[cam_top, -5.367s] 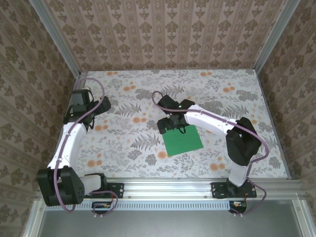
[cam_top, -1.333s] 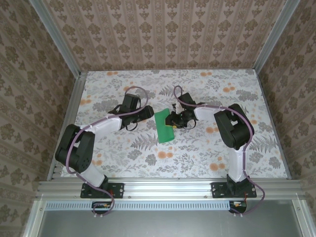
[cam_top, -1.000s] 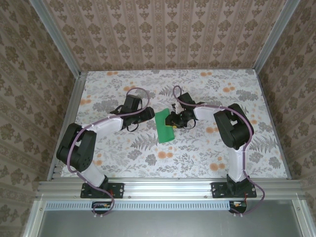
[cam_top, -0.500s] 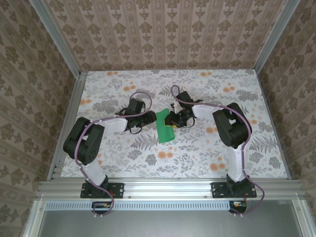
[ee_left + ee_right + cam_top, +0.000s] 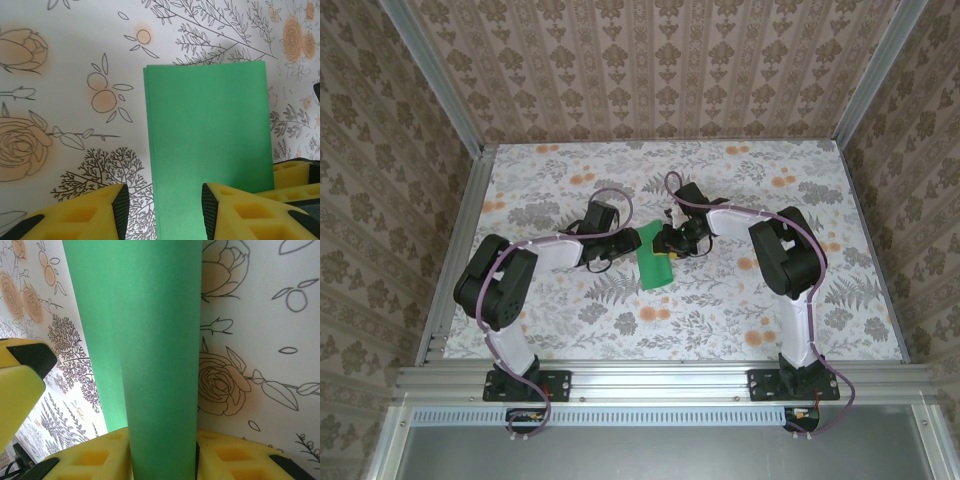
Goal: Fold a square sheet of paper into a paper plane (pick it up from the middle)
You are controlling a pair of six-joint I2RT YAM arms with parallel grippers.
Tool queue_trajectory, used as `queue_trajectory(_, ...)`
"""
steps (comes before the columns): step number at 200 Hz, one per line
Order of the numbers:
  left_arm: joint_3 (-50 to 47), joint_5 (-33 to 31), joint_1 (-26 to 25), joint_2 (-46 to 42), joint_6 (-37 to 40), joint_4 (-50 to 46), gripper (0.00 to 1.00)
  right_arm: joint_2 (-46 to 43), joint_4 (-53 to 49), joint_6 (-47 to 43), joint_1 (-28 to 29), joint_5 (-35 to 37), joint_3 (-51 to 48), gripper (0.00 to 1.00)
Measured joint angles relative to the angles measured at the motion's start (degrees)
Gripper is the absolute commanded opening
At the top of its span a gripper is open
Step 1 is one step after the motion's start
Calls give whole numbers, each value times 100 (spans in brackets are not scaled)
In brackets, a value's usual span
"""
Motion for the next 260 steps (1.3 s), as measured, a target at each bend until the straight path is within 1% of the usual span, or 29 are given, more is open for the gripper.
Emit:
queue_trajectory(63,0,4,-22,0,-37,9,45,15,-48,0,13,42,37,35)
queue_trajectory(76,0,2,-22,0,-39,28,45,24,-59,0,13,42,48,37)
queue_trajectory(105,0,4,-22,0,-44,105,44,37,-116,-4,28,74,92,37)
queue_trajectory(213,260,435,-26,282,-142,205,19,72,-219,-4,44,131,170,36)
queue_trajectory(238,387,511,-26,417,-142,164,14,74,-236,-7,44,133,175,36)
queue_trajectory(260,496,566,-35,542,-142,72,12,79,-236,-7,44,133,177,36)
